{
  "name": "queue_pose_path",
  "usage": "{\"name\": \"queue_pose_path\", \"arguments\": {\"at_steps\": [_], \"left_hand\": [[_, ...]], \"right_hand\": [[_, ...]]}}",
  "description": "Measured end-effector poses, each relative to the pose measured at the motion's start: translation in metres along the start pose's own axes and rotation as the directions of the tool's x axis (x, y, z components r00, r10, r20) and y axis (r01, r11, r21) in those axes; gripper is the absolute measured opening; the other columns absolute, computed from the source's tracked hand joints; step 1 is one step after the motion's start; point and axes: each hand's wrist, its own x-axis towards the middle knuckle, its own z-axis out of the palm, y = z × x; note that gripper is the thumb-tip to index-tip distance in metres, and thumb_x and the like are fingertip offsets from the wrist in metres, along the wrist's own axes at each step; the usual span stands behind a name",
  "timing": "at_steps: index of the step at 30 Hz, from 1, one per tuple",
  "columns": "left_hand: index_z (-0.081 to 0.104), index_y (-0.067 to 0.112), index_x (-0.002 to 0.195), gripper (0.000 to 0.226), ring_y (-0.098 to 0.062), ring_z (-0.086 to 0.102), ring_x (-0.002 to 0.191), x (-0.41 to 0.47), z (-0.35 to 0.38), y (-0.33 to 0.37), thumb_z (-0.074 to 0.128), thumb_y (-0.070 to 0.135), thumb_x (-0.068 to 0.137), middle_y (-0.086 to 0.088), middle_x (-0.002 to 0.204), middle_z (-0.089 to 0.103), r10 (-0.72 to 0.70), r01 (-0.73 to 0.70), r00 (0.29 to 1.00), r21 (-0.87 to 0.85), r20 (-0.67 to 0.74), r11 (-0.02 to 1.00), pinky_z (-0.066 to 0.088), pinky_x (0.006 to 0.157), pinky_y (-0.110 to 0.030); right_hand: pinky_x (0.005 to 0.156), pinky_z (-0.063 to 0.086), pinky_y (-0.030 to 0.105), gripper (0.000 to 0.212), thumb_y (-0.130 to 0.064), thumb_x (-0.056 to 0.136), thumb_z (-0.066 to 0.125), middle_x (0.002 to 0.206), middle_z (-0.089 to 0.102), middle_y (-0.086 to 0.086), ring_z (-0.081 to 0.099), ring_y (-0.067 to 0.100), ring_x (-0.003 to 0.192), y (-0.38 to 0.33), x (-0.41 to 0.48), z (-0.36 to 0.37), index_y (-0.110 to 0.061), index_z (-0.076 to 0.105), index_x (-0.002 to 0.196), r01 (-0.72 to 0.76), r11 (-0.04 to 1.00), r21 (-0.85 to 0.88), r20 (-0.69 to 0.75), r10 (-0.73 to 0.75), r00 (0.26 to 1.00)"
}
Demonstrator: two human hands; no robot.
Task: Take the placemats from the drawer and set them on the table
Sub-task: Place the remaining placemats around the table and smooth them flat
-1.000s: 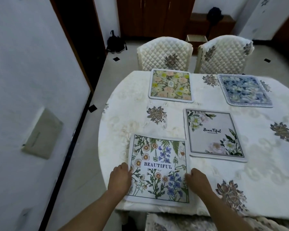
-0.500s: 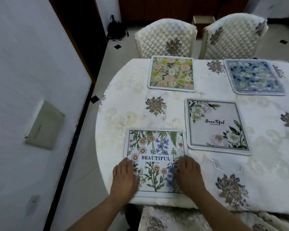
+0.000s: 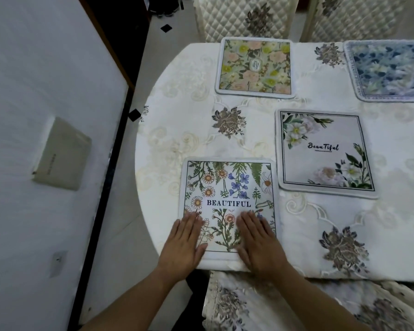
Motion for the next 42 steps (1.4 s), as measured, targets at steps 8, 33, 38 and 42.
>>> {"name": "queue_pose_path", "arguments": {"at_steps": [8, 33, 38, 42], "left_hand": [[-0.005, 0.013, 0.152, 0.07, -0.021, -0.007, 0.148, -0.01, -0.007, -0.02, 0.022, 0.051, 0.1, -0.007, 0.162, -0.006, -0.081, 0.083, 0.996, -0.059, 0.034, 0.995, 0.002, 0.118, -0.041], [0.008, 0.009, 0.153, 0.065, -0.02, -0.007, 0.149, 0.173, -0.042, -0.04, 0.025, 0.043, 0.099, -0.011, 0.161, 0.005, -0.068, 0.062, 0.987, -0.049, -0.147, 0.997, 0.0, 0.121, -0.041], [0.006, 0.006, 0.152, 0.065, -0.023, -0.008, 0.148, 0.154, -0.036, -0.042, 0.026, 0.04, 0.1, -0.013, 0.161, 0.001, -0.109, 0.094, 0.983, -0.102, -0.151, 0.99, 0.004, 0.121, -0.042], [0.008, 0.001, 0.151, 0.068, -0.027, -0.005, 0.149, 0.125, -0.027, -0.035, 0.033, 0.035, 0.098, -0.018, 0.16, 0.004, -0.101, 0.087, 0.985, -0.097, -0.14, 0.991, 0.006, 0.121, -0.044]], "right_hand": [[0.117, 0.016, 0.044, 0.072, -0.05, 0.097, 0.036, 0.159, 0.014, 0.013, 0.006, 0.024, 0.148, 0.017, -0.015, -0.01, -0.006, 0.016, 0.151, -0.128, 0.992, -0.008, 0.068, 0.128, 0.989], [0.12, 0.001, 0.041, 0.067, -0.046, 0.099, 0.02, 0.16, -0.001, 0.009, -0.009, 0.021, 0.148, 0.085, 0.15, -0.041, -0.009, 0.002, 0.152, -0.21, 0.978, 0.003, -0.043, 0.21, 0.977], [0.121, 0.003, 0.041, 0.07, -0.048, 0.098, 0.021, 0.161, 0.003, 0.012, -0.008, 0.022, 0.148, 0.098, 0.132, -0.04, -0.009, 0.003, 0.152, -0.29, 0.957, 0.001, -0.05, 0.289, 0.956], [0.12, 0.002, 0.041, 0.07, -0.045, 0.097, 0.019, 0.161, -0.004, 0.014, -0.011, 0.023, 0.148, 0.082, 0.102, -0.031, -0.005, -0.001, 0.151, -0.309, 0.95, 0.033, -0.04, 0.31, 0.95]]}}
